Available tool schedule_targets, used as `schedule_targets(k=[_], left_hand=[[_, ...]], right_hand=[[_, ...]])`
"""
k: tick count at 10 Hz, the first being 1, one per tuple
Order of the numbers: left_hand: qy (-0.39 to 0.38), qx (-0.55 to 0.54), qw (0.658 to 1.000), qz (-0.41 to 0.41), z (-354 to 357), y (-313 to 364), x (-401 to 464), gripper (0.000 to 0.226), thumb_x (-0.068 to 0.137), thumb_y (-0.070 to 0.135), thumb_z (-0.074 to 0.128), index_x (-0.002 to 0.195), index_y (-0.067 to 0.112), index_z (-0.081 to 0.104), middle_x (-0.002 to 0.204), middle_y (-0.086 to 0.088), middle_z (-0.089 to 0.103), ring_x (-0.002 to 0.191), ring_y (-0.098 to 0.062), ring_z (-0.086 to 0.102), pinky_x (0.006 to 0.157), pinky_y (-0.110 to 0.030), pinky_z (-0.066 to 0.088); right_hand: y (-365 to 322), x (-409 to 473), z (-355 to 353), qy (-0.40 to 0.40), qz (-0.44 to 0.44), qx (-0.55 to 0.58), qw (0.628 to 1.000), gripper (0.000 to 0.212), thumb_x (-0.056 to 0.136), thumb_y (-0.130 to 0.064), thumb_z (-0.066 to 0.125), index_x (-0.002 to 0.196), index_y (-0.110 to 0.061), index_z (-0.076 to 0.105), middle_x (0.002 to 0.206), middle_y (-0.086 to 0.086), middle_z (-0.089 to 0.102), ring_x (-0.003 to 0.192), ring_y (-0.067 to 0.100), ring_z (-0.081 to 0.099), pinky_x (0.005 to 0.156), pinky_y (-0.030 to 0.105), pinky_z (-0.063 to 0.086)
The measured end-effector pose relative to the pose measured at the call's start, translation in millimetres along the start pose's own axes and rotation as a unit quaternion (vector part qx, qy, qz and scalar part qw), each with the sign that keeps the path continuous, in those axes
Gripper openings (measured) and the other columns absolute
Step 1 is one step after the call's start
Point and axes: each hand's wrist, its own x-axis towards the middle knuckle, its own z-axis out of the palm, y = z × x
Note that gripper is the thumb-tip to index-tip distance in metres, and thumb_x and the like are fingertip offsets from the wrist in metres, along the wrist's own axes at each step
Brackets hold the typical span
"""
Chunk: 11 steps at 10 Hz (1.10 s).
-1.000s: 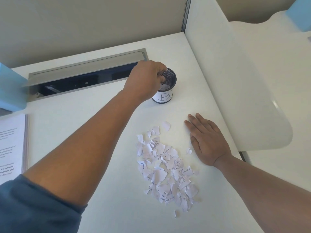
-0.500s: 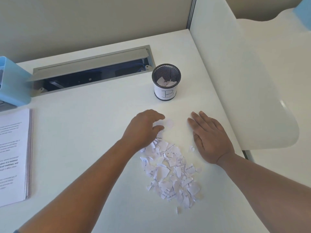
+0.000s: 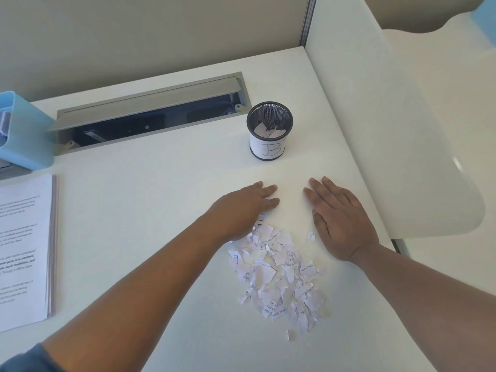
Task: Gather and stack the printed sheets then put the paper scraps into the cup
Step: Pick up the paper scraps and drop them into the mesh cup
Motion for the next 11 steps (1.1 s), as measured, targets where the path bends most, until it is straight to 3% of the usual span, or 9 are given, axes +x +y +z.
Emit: schedule_targets(k=[2, 3, 4, 6, 7, 9, 11], left_hand=[[0.029, -0.008, 0.999, -0.03, 6.2, 0.3, 2.1, 0.07, 0.086, -0.016, 0.042, 0.143, 0.022, 0.058, 0.167, 0.011, 0.029, 0.154, -0.013, 0.028, 0.113, -0.034, 0.037], [0.082, 0.001, 0.996, -0.045, 13.2, -0.1, 3.6, 0.039, 0.082, -0.014, 0.046, 0.089, 0.019, 0.067, 0.118, 0.007, 0.067, 0.112, -0.027, 0.056, 0.081, -0.037, 0.049], [0.108, -0.006, 0.994, -0.036, 16.6, -1.7, 4.4, 0.04, 0.075, -0.015, 0.045, 0.065, 0.023, 0.039, 0.076, 0.01, 0.046, 0.083, -0.026, 0.046, 0.062, -0.035, 0.037], [0.145, -0.103, 0.983, -0.055, 17.3, -5.2, 8.8, 0.019, 0.086, -0.007, 0.056, 0.089, 0.01, 0.065, 0.091, 0.0, 0.059, 0.088, -0.027, 0.055, 0.074, -0.043, 0.051], [0.122, -0.153, 0.976, -0.091, 13.0, -6.8, 10.8, 0.02, 0.095, 0.002, 0.059, 0.109, 0.014, 0.068, 0.105, -0.002, 0.06, 0.098, -0.023, 0.056, 0.084, -0.039, 0.05], [0.104, -0.175, 0.974, -0.097, 6.4, -5.2, 9.5, 0.018, 0.095, 0.002, 0.058, 0.092, 0.017, 0.067, 0.098, 0.007, 0.057, 0.096, -0.019, 0.059, 0.081, -0.036, 0.052], [0.165, -0.278, 0.943, -0.081, -34.1, 4.5, 2.0, 0.015, 0.094, 0.016, 0.07, 0.084, 0.027, 0.066, 0.088, 0.016, 0.063, 0.09, -0.013, 0.062, 0.077, -0.025, 0.046]], right_hand=[[-0.1, -0.2, -0.1, 0.004, 0.0, 0.006, 1.0, 0.053, 0.102, -0.026, 0.031, 0.152, -0.015, 0.046, 0.164, 0.004, 0.035, 0.153, 0.028, 0.029, 0.12, 0.047, 0.029], [-0.1, -0.2, 0.1, 0.008, 0.0, 0.007, 1.0, 0.053, 0.102, -0.027, 0.031, 0.152, -0.015, 0.046, 0.164, 0.004, 0.036, 0.153, 0.028, 0.03, 0.12, 0.048, 0.03], [0.5, -0.5, 1.1, 0.007, -0.001, 0.006, 1.0, 0.053, 0.102, -0.026, 0.031, 0.152, -0.015, 0.046, 0.164, 0.005, 0.036, 0.153, 0.028, 0.029, 0.119, 0.048, 0.03], [0.7, -0.1, 1.5, 0.009, 0.001, 0.006, 1.0, 0.053, 0.102, -0.026, 0.032, 0.151, -0.015, 0.046, 0.164, 0.005, 0.037, 0.153, 0.028, 0.03, 0.118, 0.05, 0.032], [0.0, -0.7, 1.2, 0.009, 0.002, 0.005, 1.0, 0.053, 0.102, -0.027, 0.031, 0.152, -0.015, 0.046, 0.164, 0.004, 0.037, 0.153, 0.028, 0.03, 0.118, 0.05, 0.032], [1.0, -0.7, 1.9, 0.008, 0.002, 0.003, 1.0, 0.053, 0.102, -0.026, 0.033, 0.152, -0.016, 0.046, 0.164, 0.003, 0.036, 0.153, 0.028, 0.03, 0.118, 0.049, 0.031], [1.4, -0.7, 2.8, 0.009, 0.0, 0.003, 1.0, 0.053, 0.102, -0.026, 0.033, 0.153, -0.015, 0.045, 0.164, 0.004, 0.035, 0.153, 0.028, 0.029, 0.119, 0.047, 0.029]])
